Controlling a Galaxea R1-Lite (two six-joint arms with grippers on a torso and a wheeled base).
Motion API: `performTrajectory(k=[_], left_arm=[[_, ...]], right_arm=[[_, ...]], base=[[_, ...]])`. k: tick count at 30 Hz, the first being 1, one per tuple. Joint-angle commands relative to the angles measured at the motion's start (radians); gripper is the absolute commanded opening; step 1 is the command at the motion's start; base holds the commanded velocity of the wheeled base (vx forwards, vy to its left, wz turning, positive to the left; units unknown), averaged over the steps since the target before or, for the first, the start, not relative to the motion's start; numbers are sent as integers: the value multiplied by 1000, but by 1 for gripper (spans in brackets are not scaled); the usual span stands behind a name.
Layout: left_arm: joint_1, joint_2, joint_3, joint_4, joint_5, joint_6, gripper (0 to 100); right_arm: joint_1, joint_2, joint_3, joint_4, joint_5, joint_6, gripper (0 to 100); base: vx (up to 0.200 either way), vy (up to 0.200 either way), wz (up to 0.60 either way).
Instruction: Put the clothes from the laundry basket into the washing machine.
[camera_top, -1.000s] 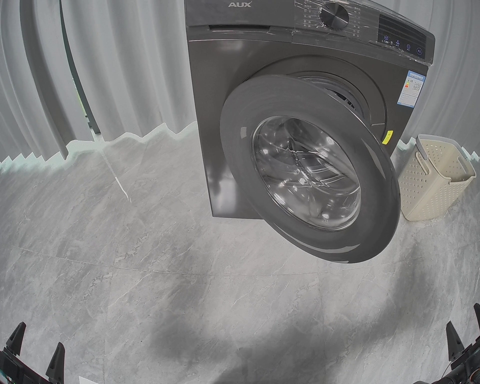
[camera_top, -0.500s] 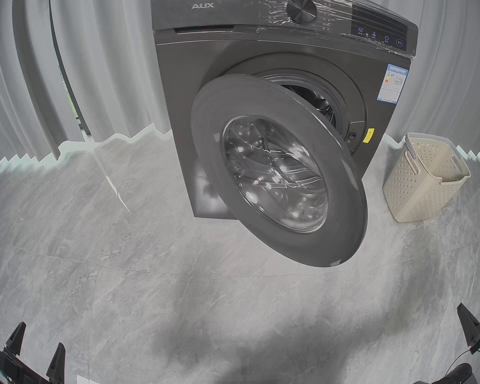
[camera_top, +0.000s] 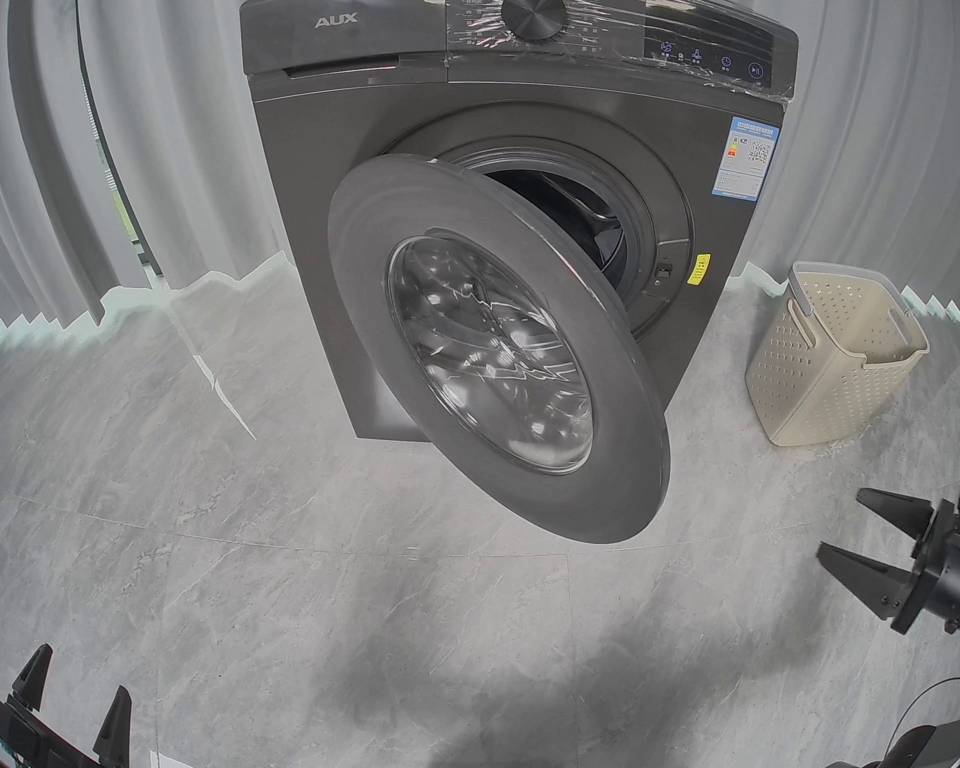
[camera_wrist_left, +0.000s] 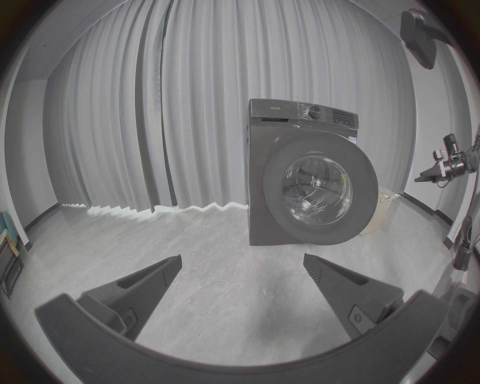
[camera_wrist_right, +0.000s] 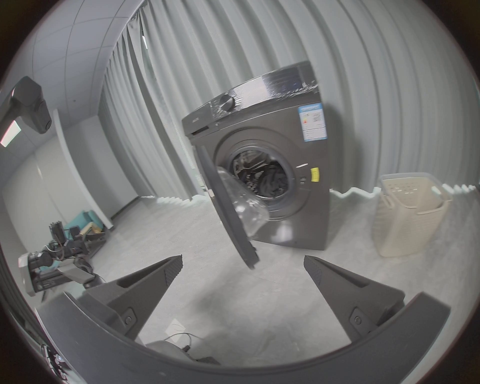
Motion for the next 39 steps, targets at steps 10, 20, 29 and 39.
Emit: performTrajectory(k=[10,20,29,39], left_arm=[[0,-13,15,1,-1,-11,100],[-2,-13,15,1,-1,-12,100],[-2,-13,15,1,-1,-11,100],[-2,-13,15,1,-1,-9,100]], right_arm=[[259,487,-142,-268,-149,44,100],[231,540,-174,-303,-207,46,100],[35,541,-204,-358,-211,34,100],[4,538,-130,-368,-211,26,100]], base=[[140,0,0],[40,0,0],[0,0,0],[0,0,0]])
